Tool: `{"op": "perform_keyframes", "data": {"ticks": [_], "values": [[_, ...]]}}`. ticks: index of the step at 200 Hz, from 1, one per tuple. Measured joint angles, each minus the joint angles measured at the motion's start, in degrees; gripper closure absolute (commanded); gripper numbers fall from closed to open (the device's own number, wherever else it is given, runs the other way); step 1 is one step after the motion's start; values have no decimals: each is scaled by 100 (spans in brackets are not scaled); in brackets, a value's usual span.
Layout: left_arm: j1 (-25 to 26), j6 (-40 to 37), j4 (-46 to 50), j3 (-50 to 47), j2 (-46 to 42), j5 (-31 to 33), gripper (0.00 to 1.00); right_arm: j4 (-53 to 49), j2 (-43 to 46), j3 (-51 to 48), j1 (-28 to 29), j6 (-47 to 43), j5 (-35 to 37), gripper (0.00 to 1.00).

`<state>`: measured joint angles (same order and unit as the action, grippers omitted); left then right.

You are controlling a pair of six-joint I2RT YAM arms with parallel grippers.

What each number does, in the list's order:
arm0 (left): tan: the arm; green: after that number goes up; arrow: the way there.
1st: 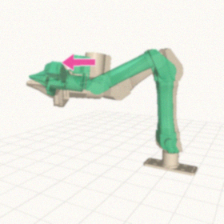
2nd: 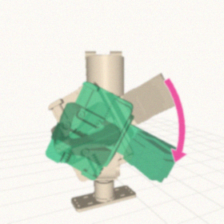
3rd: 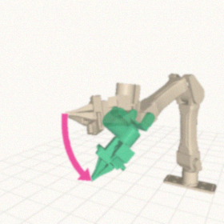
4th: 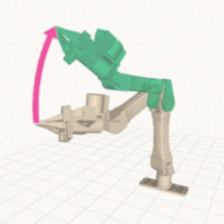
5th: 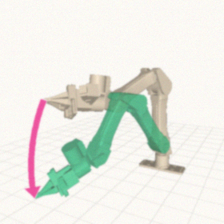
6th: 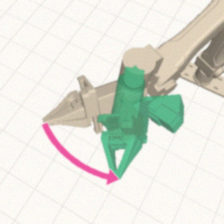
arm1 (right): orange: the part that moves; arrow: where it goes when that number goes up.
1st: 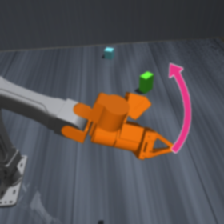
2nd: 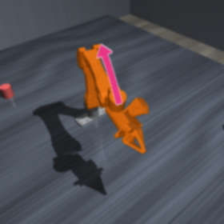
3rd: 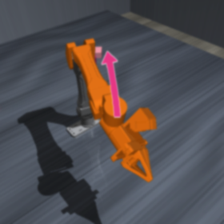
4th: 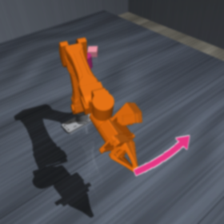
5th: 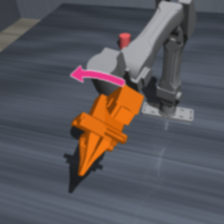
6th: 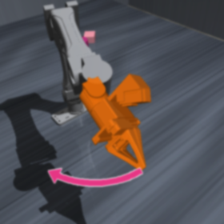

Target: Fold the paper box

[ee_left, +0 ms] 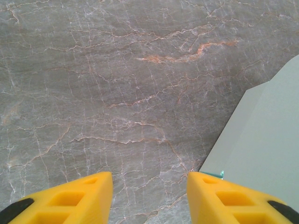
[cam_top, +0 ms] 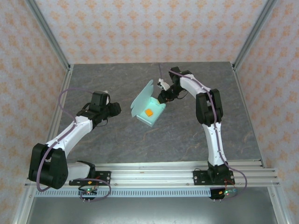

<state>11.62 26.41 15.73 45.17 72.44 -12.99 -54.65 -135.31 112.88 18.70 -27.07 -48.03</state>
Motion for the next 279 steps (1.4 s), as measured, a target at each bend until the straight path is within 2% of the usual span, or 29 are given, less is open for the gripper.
{"op": "perform_keyframes", "data": {"ticks": [57,97,148,211,279], "values": [[0,-2,0,0,0,0,54,13,0,-2,0,22,24,83],[0,-42,-2,0,0,0,54,385,177,-334,17,238,243,86],[0,-103,-2,0,2,0,54,839,623,-833,308,704,1222,90],[0,-105,-2,0,2,2,54,1051,726,-852,697,1110,2465,90],[0,-105,-4,0,2,2,54,1123,776,-852,1106,1727,4109,91]]}}
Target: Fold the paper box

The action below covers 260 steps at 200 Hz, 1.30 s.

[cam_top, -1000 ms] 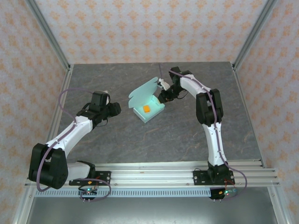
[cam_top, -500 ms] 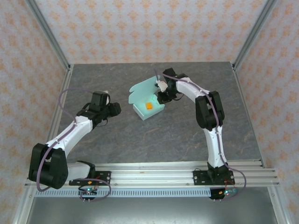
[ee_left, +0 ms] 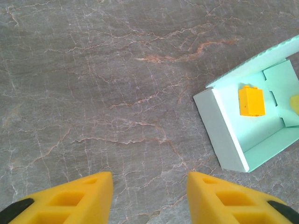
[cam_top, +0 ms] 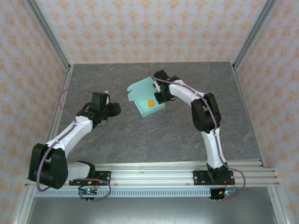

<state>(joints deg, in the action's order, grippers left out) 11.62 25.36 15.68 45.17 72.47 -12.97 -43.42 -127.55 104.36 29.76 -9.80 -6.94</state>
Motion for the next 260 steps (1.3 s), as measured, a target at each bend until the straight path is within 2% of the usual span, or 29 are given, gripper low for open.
{"op": "perform_keyframes", "data": {"ticks": [155,218,260], "values": [[0,0,-7,-66,20,-2,54,-417,-442,308,688,861,2918,89],[0,2,-11,-72,142,-2,54,-461,-575,326,837,1021,3530,89],[0,2,-11,-74,153,-2,54,-461,-573,328,846,1016,3501,84]]}}
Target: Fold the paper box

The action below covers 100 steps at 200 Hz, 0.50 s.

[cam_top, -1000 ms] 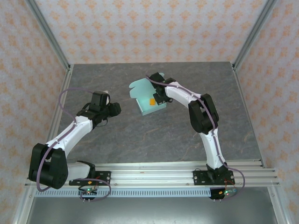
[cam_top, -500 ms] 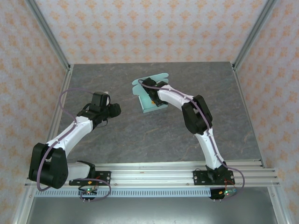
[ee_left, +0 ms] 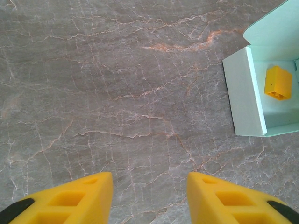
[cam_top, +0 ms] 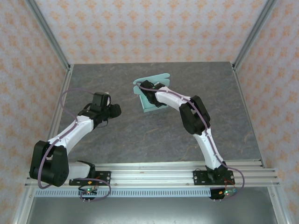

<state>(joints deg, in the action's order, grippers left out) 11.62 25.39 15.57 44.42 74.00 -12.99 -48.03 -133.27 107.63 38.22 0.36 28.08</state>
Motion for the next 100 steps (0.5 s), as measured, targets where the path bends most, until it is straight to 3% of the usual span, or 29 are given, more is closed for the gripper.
{"op": "perform_keyframes", "data": {"ticks": [100], "values": [[0,0,0,0,0,-2,54,-109,105,57,-103,-15,-715,65]]}}
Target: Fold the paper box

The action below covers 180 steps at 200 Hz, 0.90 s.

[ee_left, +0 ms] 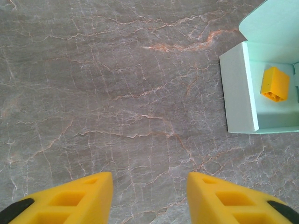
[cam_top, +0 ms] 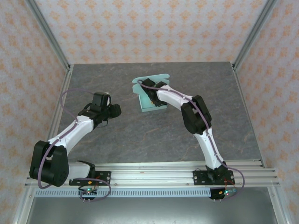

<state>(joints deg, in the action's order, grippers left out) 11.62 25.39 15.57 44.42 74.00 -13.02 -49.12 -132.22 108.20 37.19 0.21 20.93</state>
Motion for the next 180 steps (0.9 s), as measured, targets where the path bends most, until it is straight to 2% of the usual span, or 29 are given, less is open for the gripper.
{"op": "perform_keyframes", "data": {"ticks": [66,97,139,180], "values": [[0,0,-7,2,31,-4,54,13,509,-173,-48,72,-391,60],[0,2,-48,2,109,-35,53,208,966,-693,-103,162,-758,56],[2,68,-326,4,343,-363,53,964,2092,-2124,-584,527,-2321,46],[2,116,-448,22,514,-461,52,1849,2131,-2599,-1086,863,-3410,43]]}}
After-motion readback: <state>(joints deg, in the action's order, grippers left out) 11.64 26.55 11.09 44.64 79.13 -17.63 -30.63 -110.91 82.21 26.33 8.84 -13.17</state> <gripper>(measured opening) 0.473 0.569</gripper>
